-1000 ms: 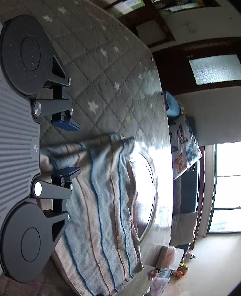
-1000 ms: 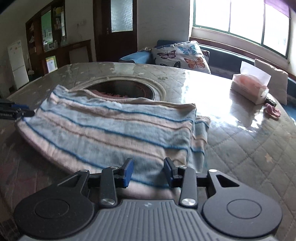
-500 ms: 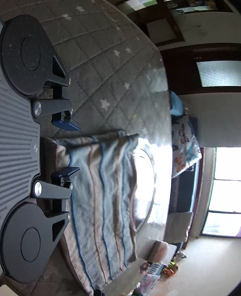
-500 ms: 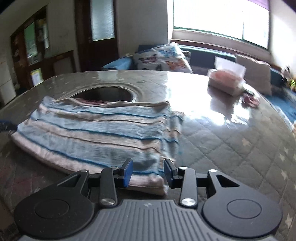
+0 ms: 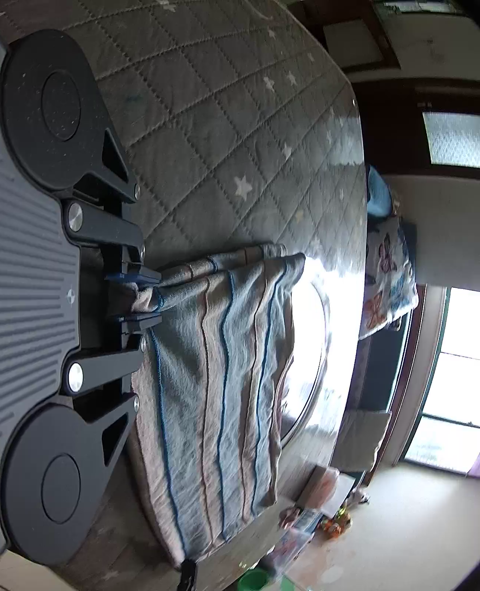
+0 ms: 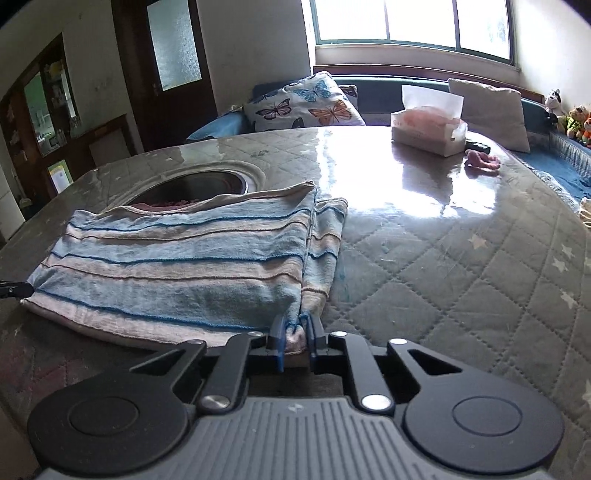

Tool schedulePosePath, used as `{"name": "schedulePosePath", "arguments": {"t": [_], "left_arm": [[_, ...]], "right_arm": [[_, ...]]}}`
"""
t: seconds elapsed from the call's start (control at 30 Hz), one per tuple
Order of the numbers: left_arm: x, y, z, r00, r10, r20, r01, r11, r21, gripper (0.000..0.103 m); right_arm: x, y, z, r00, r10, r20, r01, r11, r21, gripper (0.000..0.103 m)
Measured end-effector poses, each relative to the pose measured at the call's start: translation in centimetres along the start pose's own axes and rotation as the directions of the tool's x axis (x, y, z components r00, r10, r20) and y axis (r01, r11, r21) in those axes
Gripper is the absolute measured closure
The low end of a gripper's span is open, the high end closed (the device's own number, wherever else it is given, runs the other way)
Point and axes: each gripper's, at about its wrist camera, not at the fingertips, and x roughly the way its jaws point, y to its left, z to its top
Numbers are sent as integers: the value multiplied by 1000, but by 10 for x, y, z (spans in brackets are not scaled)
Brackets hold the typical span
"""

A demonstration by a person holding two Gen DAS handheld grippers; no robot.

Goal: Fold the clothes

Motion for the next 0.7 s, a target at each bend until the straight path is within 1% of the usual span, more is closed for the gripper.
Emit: {"name": "schedulePosePath", "arguments": {"t": [0.13,0.23,0.33,0.43,0.5,0.53,0.57,0.7], "left_arm": [[-11,-8,-11,999,-39,-24,40,998,47,86],[-19,-14,-20,997,-66,-40,69,995,76,85],[-25,-18,-23,996,-79,-46,83,990,113,82],[-31,-18,-15,998,-67,-18,69,989,130,79],[-34,-17,-9,998,-58,3,57,988,141,79],[-35,-17,-6,998,-55,15,53,988,145,79],[-36,-17,-2,998,-54,28,49,988,150,79],[-22,-24,12,997,-59,51,49,983,179,79]], "right_arm": [[-12,-4,-4,999,-28,-16,28,1000,-13,93],[-26,-7,-13,998,-51,-40,50,999,-20,93],[-39,-10,-20,996,-68,-62,66,997,-27,93],[-47,-12,-21,995,-75,-70,73,997,-35,90],[-50,-12,-17,995,-83,-58,81,996,-46,88],[-50,-11,-13,995,-83,-48,81,995,-50,85],[-50,-11,-10,996,-83,-37,81,995,-53,85],[-39,-3,5,999,-45,-2,44,997,-68,85]]}}
